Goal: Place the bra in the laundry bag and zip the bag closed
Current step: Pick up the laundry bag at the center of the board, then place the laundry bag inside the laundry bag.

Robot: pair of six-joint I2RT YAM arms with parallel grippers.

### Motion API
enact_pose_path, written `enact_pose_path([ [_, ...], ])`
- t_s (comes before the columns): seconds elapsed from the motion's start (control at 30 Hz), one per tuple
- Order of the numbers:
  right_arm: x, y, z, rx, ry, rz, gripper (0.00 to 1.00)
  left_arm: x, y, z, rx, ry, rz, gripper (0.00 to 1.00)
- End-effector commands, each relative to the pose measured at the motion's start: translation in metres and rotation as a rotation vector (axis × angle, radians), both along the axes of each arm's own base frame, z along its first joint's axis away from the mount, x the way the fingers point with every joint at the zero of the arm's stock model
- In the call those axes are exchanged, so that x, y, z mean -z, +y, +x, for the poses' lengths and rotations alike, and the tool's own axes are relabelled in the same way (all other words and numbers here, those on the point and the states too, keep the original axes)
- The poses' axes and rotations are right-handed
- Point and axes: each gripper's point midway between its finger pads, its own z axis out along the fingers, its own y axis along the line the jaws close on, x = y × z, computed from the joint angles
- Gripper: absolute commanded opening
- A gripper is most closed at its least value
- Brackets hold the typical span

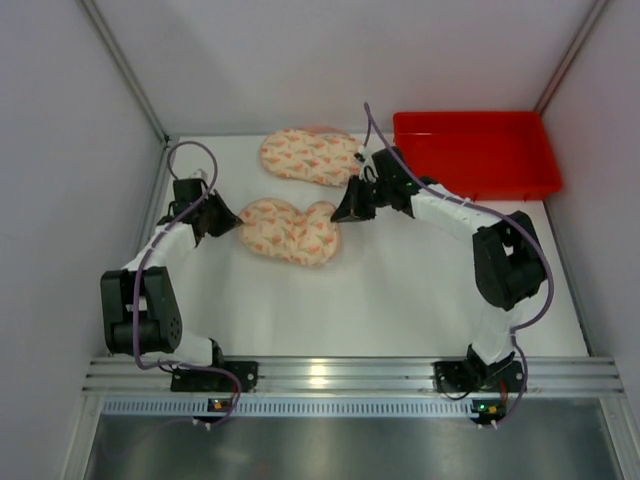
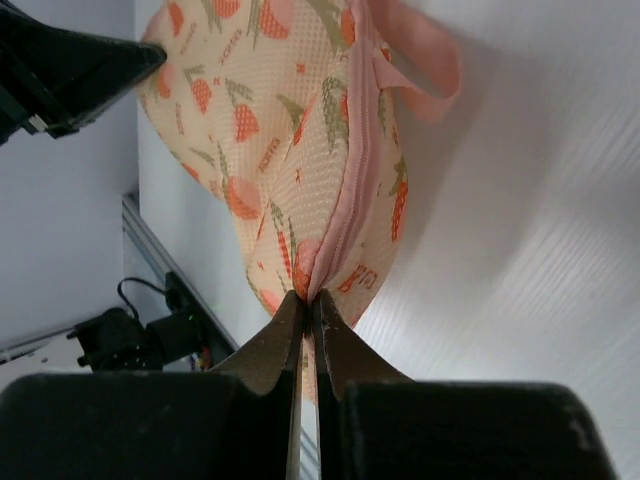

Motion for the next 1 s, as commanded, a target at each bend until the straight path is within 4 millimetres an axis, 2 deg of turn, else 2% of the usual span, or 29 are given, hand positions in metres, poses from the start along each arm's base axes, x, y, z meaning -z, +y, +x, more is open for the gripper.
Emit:
enact_pose_path([
  [0.0,-0.055,-0.011,0.064,0.050,-0.272,-0.016,0.00,-0.079,-0.013,0.056,0.084,-0.288,0.018,0.00],
  [0.03,-0.077,-0.013,0.083,0.074,-0.354,-0.011,0.00,-0.098,-0.014,0.069,0.090,-0.366,0.030,0.00],
  [0.07,-0.086,-0.016,0.095,0.083,-0.418,-0.026,0.00,-0.106,-0.015,0.082,0.094,-0.410,0.043,0.00],
  [0.1,-0.093,-0.022,0.111,0.126,-0.467,-0.053,0.00,-0.130,-0.019,0.098,0.108,-0.482,0.057,0.00],
  [0.13,-0.115,-0.022,0.127,0.154,-0.531,-0.054,0.00,-0.142,-0.021,0.111,0.111,-0.533,0.067,0.00],
  [0.17,-0.105,-0.028,0.144,0.173,-0.538,-0.090,0.00,-0.136,-0.025,0.125,0.119,-0.533,0.070,0.00],
  [0.2,-0.105,-0.033,0.159,0.210,-0.557,-0.112,0.00,-0.155,-0.027,0.141,0.124,-0.586,0.076,0.00],
  [0.23,-0.108,-0.035,0.180,0.240,-0.584,-0.123,0.00,-0.162,-0.027,0.153,0.126,-0.616,0.082,0.00],
  [0.27,-0.110,-0.044,0.196,0.275,-0.607,-0.140,0.00,-0.148,-0.033,0.169,0.129,-0.607,0.090,0.00],
  [0.3,-0.109,-0.051,0.211,0.304,-0.627,-0.158,0.00,-0.168,-0.043,0.184,0.134,-0.656,0.088,0.00],
  [0.33,-0.109,-0.055,0.234,0.330,-0.655,-0.169,0.00,-0.167,-0.045,0.194,0.134,-0.664,0.082,0.00],
  [0.37,-0.106,-0.059,0.246,0.343,-0.668,-0.190,0.00,-0.142,-0.051,0.210,0.141,-0.634,0.072,0.00],
  [0.4,-0.106,-0.063,0.258,0.358,-0.690,-0.200,0.00,-0.140,-0.053,0.220,0.130,-0.633,0.059,0.00],
  [0.43,-0.097,-0.067,0.274,0.373,-0.704,-0.216,0.00,-0.127,-0.057,0.237,0.133,-0.620,0.045,0.00],
  [0.5,-0.089,-0.075,0.289,0.403,-0.738,-0.252,0.00,-0.111,-0.065,0.250,0.128,-0.600,0.031,0.00],
  [0.53,-0.071,-0.078,0.296,0.403,-0.727,-0.270,0.00,-0.100,-0.069,0.253,0.129,-0.583,0.027,0.00],
  [0.57,-0.062,-0.080,0.299,0.399,-0.723,-0.285,0.00,-0.080,-0.075,0.256,0.137,-0.552,0.027,0.00],
  [0.63,-0.038,-0.083,0.303,0.390,-0.690,-0.306,0.00,-0.052,-0.076,0.258,0.121,-0.508,0.054,0.00],
  [0.7,-0.022,-0.080,0.300,0.370,-0.657,-0.311,0.00,-0.037,-0.073,0.259,0.105,-0.488,0.070,0.00],
  [0.73,-0.020,-0.080,0.299,0.363,-0.649,-0.308,0.00,-0.029,-0.071,0.260,0.100,-0.475,0.079,0.03],
  [0.8,-0.031,-0.077,0.295,0.359,-0.654,-0.291,0.35,-0.033,-0.067,0.262,0.104,-0.487,0.090,0.27],
  [0.83,-0.039,-0.075,0.294,0.357,-0.669,-0.286,0.50,-0.045,-0.061,0.263,0.095,-0.507,0.095,0.37],
  [0.87,-0.053,-0.076,0.294,0.358,-0.693,-0.280,0.67,-0.053,-0.058,0.262,0.096,-0.522,0.112,0.51],
  [0.9,-0.068,-0.076,0.293,0.360,-0.720,-0.271,0.72,-0.066,-0.055,0.262,0.099,-0.545,0.125,0.57],
  [0.93,-0.099,-0.079,0.289,0.367,-0.769,-0.260,0.76,-0.090,-0.049,0.259,0.092,-0.574,0.149,0.63],
  [0.97,-0.117,-0.081,0.286,0.369,-0.799,-0.253,0.86,-0.104,-0.044,0.257,0.104,-0.600,0.204,0.74],
])
